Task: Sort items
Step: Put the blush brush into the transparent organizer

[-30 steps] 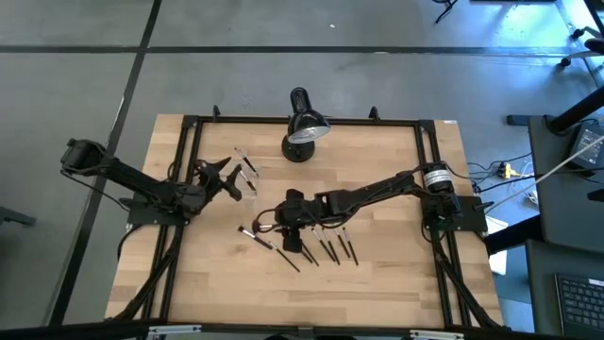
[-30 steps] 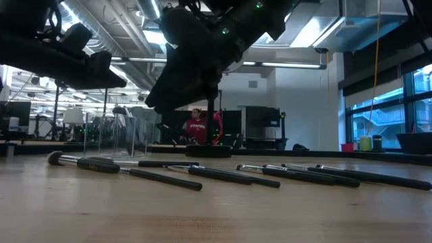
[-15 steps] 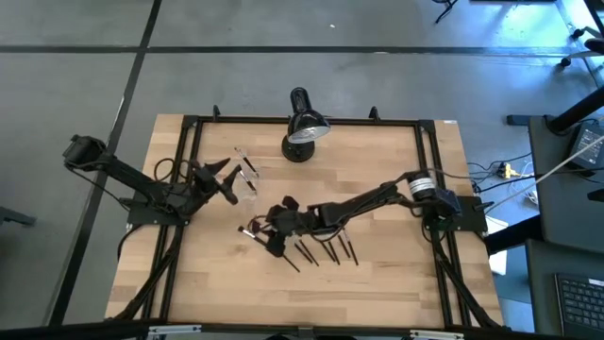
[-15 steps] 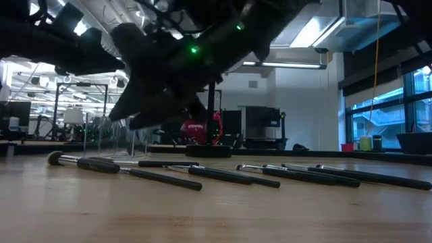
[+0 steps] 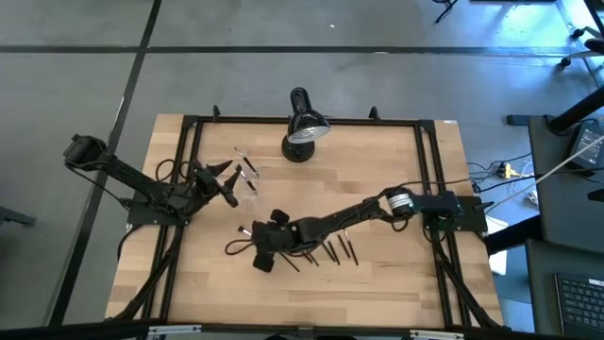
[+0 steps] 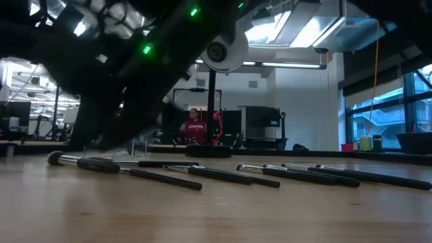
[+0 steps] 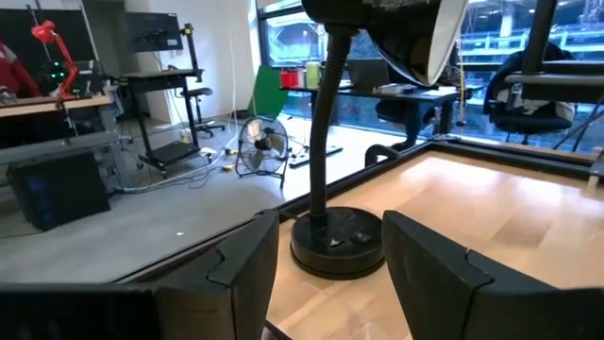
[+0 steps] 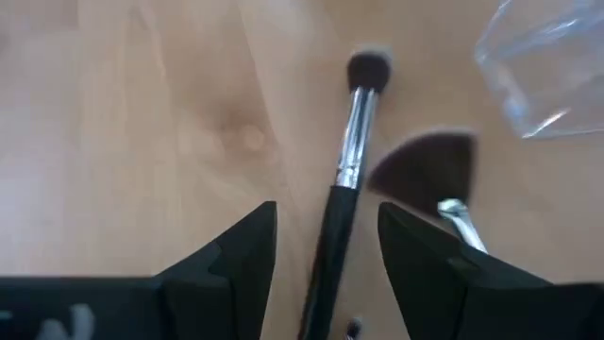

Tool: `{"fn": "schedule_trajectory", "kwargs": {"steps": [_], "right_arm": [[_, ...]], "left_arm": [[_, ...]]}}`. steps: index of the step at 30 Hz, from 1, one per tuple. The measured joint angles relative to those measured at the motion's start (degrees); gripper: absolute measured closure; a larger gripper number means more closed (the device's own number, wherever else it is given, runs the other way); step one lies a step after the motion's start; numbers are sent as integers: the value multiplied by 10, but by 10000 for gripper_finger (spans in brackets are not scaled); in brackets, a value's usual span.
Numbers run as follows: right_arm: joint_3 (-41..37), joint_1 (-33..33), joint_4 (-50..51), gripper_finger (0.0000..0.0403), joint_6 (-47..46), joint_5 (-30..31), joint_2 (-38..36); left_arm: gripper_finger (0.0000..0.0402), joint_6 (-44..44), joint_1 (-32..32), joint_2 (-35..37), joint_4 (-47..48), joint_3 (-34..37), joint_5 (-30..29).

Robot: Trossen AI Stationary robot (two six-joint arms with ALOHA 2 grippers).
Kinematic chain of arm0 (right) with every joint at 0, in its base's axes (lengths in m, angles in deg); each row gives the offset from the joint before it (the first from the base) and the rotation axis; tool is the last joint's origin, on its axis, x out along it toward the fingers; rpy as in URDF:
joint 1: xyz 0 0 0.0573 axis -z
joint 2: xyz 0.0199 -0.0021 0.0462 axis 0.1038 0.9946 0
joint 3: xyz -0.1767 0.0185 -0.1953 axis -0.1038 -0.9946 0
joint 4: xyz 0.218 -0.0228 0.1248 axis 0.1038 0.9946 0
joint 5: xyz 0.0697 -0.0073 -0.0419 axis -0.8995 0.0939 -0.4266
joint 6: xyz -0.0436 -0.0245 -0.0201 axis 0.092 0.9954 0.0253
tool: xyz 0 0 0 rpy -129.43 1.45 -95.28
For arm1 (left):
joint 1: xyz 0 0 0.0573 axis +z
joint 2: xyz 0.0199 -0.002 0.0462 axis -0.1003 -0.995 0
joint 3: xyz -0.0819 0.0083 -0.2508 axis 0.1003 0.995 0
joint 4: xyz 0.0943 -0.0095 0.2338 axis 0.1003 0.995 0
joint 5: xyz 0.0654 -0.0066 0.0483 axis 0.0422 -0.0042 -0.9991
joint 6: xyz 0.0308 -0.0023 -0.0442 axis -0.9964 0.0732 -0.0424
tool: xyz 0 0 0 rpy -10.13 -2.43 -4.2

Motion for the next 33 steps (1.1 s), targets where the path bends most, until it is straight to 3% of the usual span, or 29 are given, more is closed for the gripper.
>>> {"fn": "schedule_trajectory", "kwargs": {"steps": [10,17,22,26,33], "right_arm": [[88,2,94,226,4,-5,57],[86,9,109,303,3,-26,57],[85,9,113,360,16,-7,57],[88,9,115,362,28,0,56],[119,7,159,323,62,-2,59]], "left_arm": [[215,2,0,0,11,0,3],[215,2,0,0,12,0,2],[215,-2,0,0,23,0,2],[215,3,0,0,40,0,-4],[215,8,-3,0,42,0,-4]]}}
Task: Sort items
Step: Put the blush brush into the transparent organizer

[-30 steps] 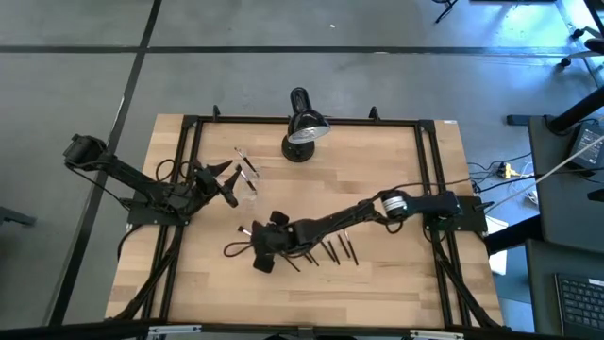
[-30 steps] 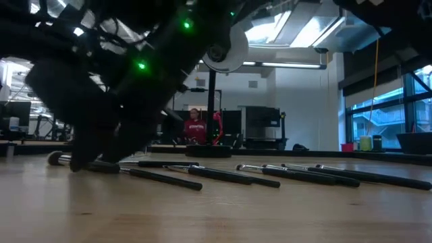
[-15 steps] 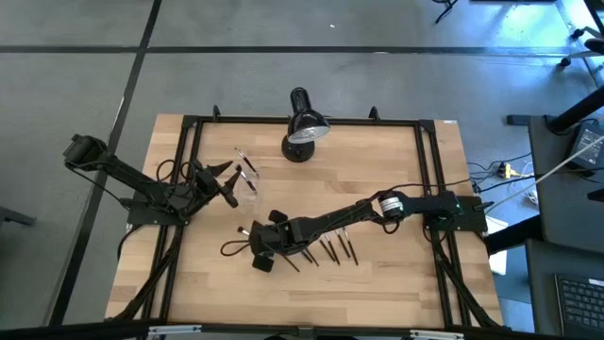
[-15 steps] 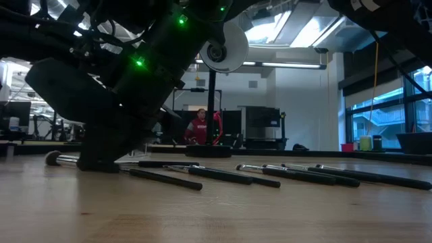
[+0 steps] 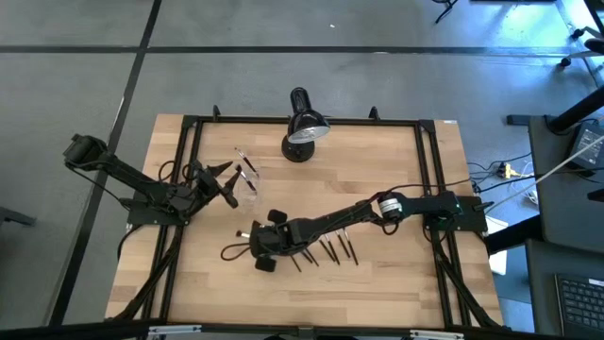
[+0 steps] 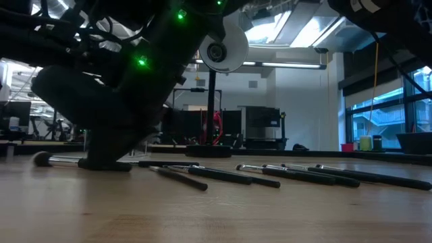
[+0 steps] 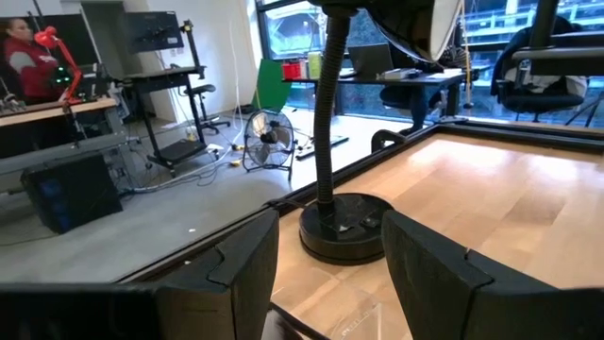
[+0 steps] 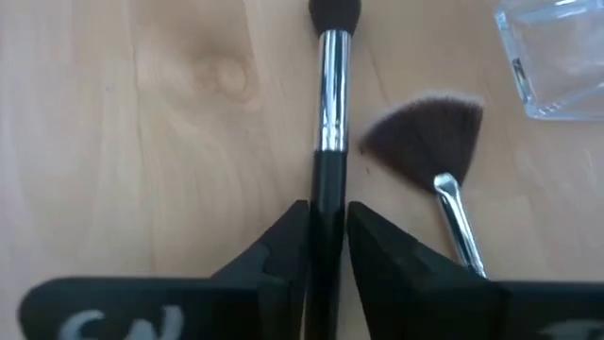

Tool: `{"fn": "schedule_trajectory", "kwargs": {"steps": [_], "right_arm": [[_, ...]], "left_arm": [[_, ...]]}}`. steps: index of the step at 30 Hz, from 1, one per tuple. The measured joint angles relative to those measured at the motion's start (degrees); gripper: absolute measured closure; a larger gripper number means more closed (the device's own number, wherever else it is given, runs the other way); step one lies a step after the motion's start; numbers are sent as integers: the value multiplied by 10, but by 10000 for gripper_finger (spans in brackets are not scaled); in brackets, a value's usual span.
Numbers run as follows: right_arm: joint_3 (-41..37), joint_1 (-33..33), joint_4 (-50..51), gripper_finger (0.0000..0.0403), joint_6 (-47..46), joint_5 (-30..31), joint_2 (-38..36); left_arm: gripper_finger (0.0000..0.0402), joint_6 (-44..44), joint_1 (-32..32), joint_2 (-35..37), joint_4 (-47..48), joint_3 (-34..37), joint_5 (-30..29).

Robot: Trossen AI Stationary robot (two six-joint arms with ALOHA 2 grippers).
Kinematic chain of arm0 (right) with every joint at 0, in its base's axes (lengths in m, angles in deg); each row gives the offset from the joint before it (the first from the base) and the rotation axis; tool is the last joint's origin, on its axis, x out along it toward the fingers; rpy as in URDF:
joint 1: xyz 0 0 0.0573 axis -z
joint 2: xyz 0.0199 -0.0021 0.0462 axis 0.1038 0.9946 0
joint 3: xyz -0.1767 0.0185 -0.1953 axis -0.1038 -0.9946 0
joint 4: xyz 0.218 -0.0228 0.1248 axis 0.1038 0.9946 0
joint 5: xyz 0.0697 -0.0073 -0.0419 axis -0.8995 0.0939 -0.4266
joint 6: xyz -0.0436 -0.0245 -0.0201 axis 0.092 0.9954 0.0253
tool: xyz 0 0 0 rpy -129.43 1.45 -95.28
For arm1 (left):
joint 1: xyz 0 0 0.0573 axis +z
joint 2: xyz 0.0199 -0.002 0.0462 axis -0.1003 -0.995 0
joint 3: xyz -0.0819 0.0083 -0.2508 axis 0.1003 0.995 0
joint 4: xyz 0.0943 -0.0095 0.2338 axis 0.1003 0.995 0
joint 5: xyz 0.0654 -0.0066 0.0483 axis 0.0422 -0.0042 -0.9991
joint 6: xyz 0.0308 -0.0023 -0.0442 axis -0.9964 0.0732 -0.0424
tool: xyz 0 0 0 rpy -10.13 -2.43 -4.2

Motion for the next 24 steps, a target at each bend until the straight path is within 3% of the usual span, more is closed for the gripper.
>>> {"fn": "schedule_trajectory", "kwargs": {"steps": [8,17,24], "right_arm": [[12,-3,52,367,4,2,-4],[10,-4,58,339,9,-7,-5],[10,-5,58,367,17,-1,-5]], "left_arm": [[215,-1,-35,0,0,0,-32],[215,-2,-67,0,0,0,-69],[215,-2,-89,0,-2,0,-70]]}}
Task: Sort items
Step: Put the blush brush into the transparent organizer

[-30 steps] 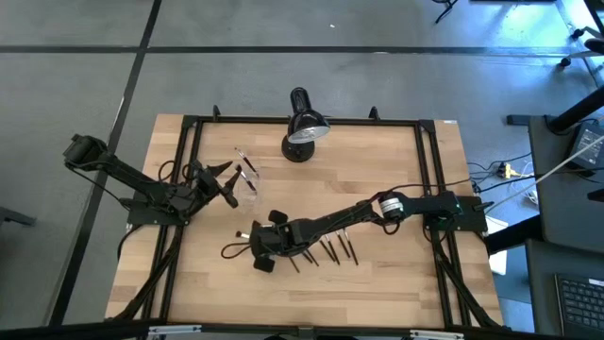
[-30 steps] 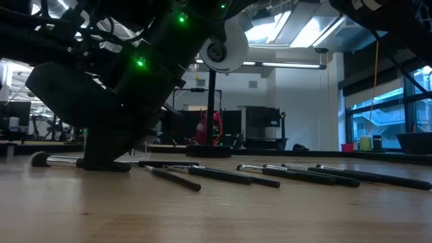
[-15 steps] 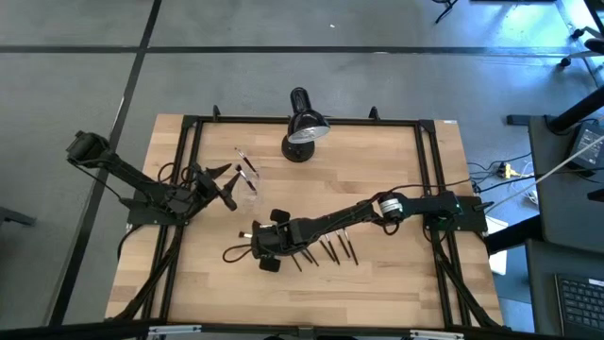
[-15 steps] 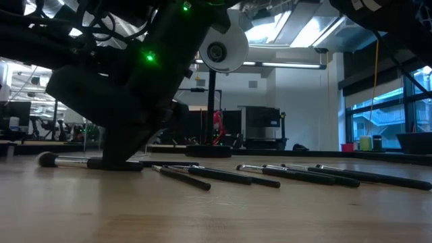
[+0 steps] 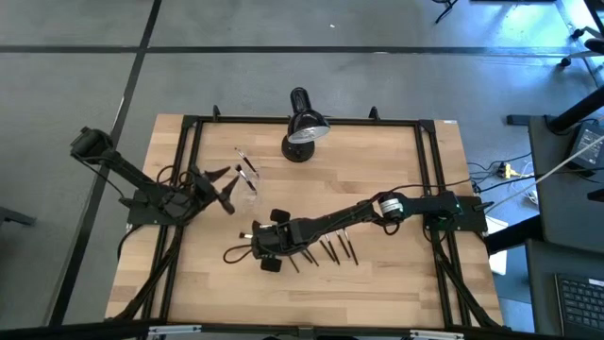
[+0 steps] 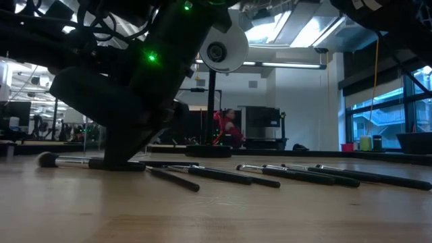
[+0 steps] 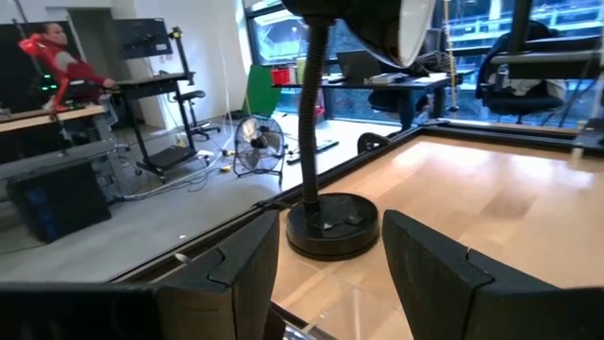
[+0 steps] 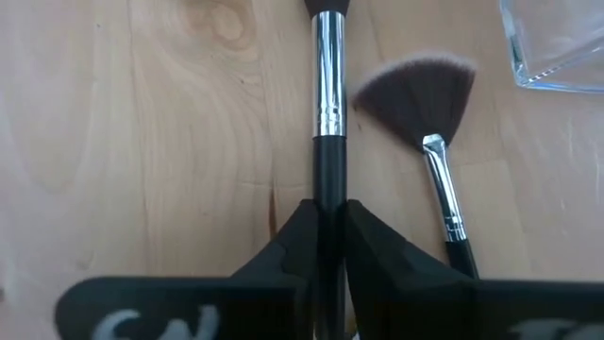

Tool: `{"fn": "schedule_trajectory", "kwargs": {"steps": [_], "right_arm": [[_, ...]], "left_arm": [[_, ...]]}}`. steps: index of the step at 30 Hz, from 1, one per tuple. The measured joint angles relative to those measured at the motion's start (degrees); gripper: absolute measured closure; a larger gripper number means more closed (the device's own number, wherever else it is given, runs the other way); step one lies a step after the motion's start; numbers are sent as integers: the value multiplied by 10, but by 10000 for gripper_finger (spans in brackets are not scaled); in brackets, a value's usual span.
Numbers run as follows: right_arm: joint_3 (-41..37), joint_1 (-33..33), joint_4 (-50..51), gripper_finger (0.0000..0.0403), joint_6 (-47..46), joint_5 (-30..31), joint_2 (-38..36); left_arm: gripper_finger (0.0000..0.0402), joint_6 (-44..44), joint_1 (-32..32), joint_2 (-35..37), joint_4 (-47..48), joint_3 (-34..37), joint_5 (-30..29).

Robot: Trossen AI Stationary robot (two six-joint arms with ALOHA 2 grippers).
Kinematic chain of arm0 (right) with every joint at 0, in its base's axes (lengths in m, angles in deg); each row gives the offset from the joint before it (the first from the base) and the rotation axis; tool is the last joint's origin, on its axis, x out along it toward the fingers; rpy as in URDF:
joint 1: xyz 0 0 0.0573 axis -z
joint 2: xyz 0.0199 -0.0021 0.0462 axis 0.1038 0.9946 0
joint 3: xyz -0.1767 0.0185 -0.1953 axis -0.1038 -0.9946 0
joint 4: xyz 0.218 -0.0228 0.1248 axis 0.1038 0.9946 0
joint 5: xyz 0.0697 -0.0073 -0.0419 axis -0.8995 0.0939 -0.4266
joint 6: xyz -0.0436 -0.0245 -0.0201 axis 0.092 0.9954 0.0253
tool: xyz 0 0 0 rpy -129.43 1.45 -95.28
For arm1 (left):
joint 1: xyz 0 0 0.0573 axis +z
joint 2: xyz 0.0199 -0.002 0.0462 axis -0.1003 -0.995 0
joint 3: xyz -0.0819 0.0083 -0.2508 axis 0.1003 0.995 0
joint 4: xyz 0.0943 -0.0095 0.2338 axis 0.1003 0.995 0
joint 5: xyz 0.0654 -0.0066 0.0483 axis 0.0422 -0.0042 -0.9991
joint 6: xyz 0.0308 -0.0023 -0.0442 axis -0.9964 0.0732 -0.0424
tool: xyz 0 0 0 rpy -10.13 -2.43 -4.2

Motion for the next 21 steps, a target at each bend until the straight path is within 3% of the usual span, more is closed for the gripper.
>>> {"fn": "schedule_trajectory", "kwargs": {"steps": [8,15,21], "right_arm": [[-3,-15,22,340,2,47,-20],[-1,-22,59,362,-4,116,-61],[-1,-31,152,348,-52,224,-92]], "left_arm": [[215,-13,-30,1,-4,0,-18],[215,-15,-51,11,-4,0,-37],[215,-24,-62,18,-4,0,-39]]}}
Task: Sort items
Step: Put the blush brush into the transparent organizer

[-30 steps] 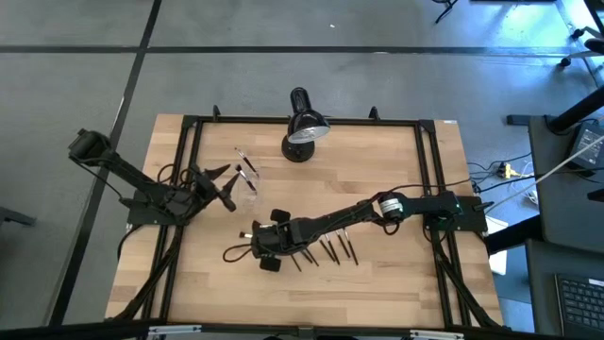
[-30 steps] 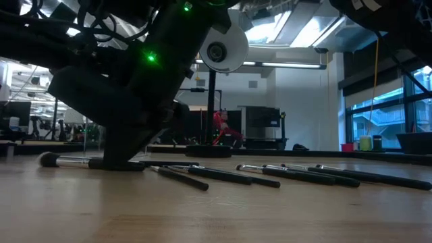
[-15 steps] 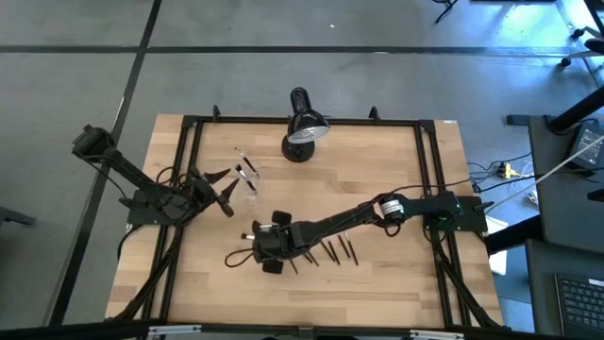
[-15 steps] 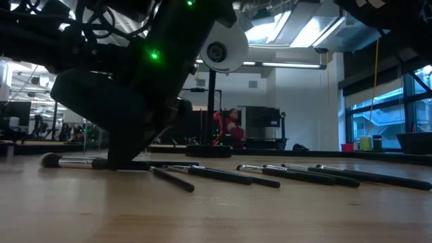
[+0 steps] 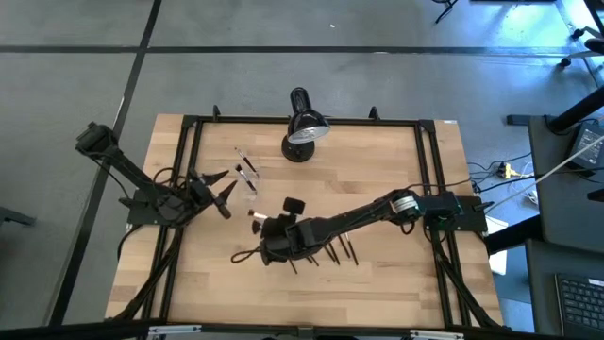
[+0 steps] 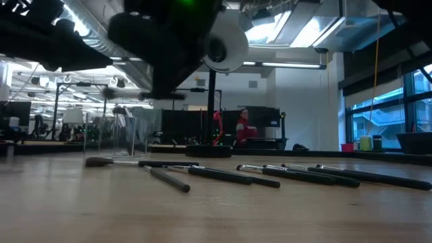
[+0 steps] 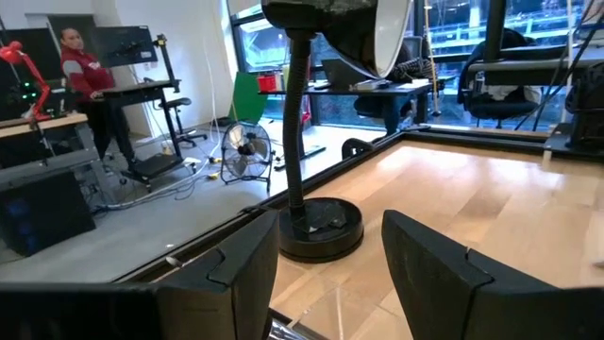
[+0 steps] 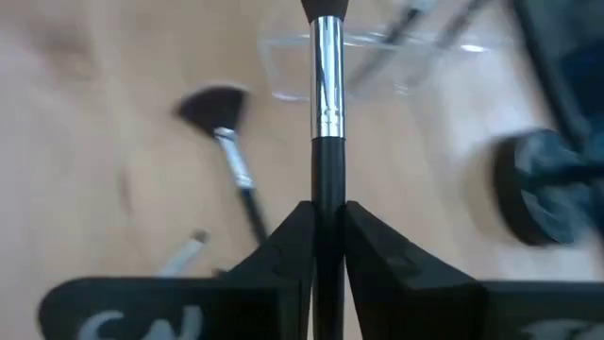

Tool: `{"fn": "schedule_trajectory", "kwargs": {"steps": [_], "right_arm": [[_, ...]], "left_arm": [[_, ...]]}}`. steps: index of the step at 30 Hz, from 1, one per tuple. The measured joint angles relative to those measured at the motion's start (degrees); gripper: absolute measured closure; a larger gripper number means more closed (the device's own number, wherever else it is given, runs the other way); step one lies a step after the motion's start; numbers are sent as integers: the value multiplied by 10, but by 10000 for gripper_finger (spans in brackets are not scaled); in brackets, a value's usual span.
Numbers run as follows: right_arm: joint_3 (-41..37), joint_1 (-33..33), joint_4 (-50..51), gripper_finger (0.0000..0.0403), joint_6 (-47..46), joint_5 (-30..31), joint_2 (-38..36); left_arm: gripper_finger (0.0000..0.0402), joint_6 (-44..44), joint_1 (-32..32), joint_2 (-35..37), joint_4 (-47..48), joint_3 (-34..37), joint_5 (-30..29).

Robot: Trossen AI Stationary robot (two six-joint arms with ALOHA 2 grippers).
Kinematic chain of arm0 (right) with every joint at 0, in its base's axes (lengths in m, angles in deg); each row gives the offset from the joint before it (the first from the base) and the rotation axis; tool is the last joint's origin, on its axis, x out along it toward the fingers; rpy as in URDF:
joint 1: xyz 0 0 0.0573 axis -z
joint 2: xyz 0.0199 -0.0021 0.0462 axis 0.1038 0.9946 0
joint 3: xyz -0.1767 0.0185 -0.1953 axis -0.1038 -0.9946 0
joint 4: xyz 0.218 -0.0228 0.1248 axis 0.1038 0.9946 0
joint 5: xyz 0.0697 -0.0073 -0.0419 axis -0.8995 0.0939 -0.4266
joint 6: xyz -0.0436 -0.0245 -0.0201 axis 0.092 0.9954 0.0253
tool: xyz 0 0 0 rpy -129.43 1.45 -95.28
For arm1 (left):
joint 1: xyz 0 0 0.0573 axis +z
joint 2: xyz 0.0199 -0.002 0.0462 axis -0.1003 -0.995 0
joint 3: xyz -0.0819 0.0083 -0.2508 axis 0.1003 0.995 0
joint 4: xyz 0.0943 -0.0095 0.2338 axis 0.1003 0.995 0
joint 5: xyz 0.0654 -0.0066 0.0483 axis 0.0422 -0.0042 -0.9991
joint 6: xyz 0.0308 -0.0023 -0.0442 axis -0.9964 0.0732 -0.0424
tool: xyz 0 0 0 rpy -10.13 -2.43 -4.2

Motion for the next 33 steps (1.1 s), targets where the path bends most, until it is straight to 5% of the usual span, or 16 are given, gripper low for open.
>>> {"fn": "schedule_trajectory", "kwargs": {"steps": [8,13,21,26,33], "right_arm": [[-22,-13,149,359,-146,141,-32],[-153,-15,90,359,-207,132,-78],[-423,6,-326,357,-89,-21,-208],[-554,24,-546,356,-19,-46,-299],[-709,53,-1020,356,122,-191,-325]], "left_arm": [[215,-7,-7,2,-6,0,0],[215,-7,-7,2,-14,0,0],[215,-7,0,2,-18,0,1],[215,-7,7,2,-19,0,14],[215,-1,47,1,-27,0,168]]}}
